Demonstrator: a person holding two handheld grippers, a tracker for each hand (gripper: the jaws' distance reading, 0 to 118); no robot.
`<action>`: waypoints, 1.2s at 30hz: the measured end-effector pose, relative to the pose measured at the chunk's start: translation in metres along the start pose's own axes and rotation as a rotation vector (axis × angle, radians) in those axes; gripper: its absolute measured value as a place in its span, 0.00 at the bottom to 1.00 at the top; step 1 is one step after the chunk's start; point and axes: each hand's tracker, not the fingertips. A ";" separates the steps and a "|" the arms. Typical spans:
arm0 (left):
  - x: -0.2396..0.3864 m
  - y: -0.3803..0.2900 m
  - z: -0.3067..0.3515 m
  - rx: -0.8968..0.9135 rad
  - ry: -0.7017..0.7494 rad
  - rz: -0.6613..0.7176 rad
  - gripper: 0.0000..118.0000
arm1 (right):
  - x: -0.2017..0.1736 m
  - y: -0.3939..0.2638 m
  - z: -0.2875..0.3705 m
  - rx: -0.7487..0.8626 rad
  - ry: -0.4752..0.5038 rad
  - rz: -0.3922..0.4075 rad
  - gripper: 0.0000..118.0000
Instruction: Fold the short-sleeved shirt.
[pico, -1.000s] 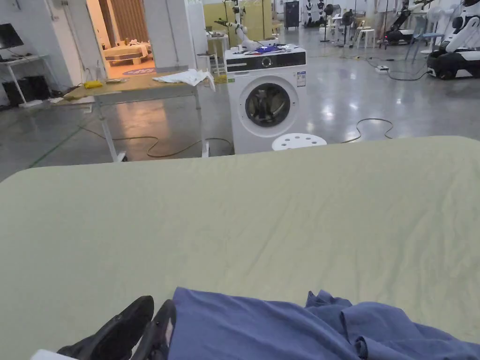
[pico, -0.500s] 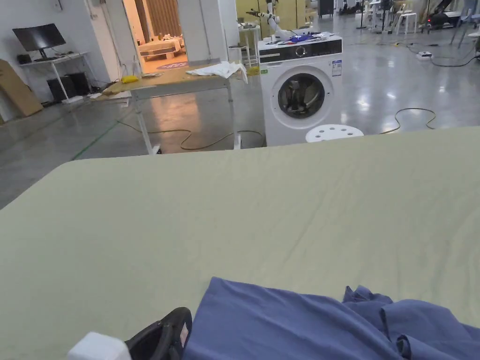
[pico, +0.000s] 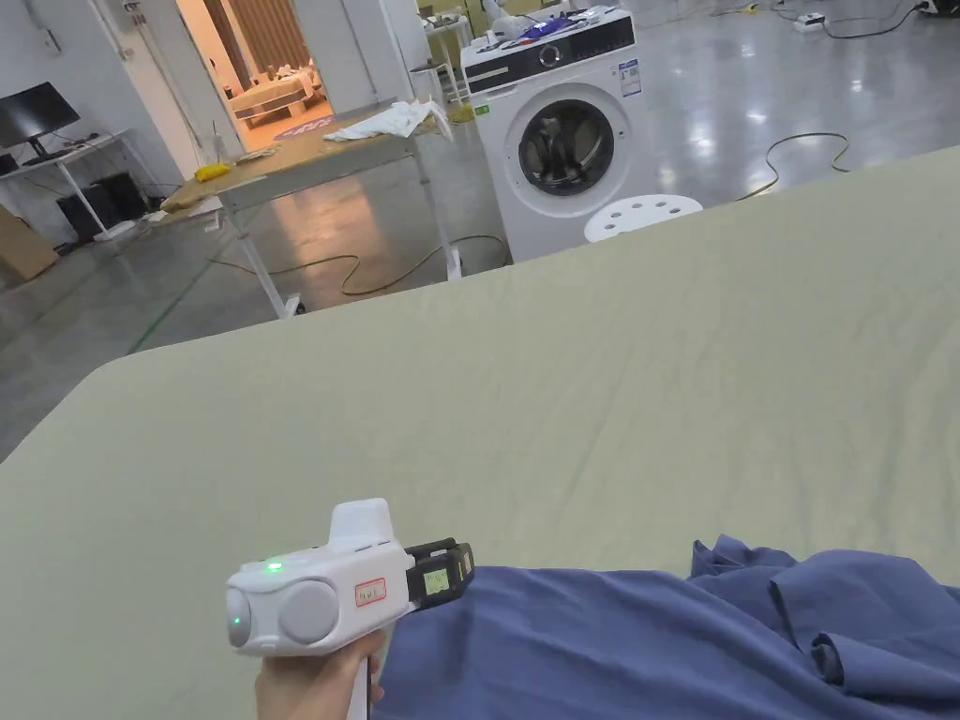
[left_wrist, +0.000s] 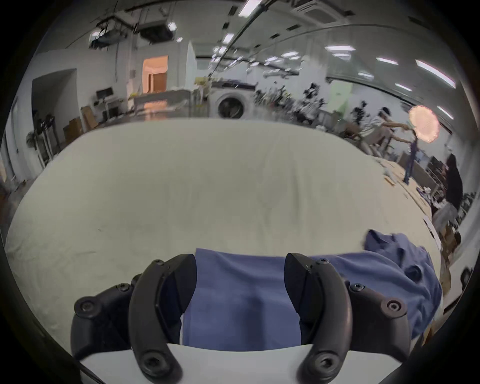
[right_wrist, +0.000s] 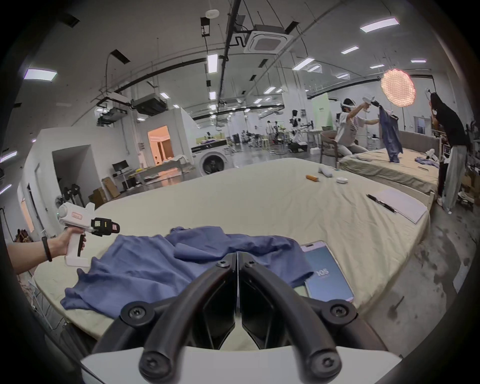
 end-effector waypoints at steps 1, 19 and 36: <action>-0.004 0.003 -0.012 -0.013 0.008 0.018 0.62 | 0.004 -0.001 -0.001 -0.006 -0.009 -0.008 0.00; 0.012 -0.015 -0.049 -0.156 0.150 -0.114 0.00 | 0.025 0.033 -0.071 -0.113 -0.080 0.081 0.27; 0.032 -0.018 -0.038 -0.150 0.174 -0.106 0.00 | 0.048 0.048 -0.255 -0.628 -0.088 0.228 0.01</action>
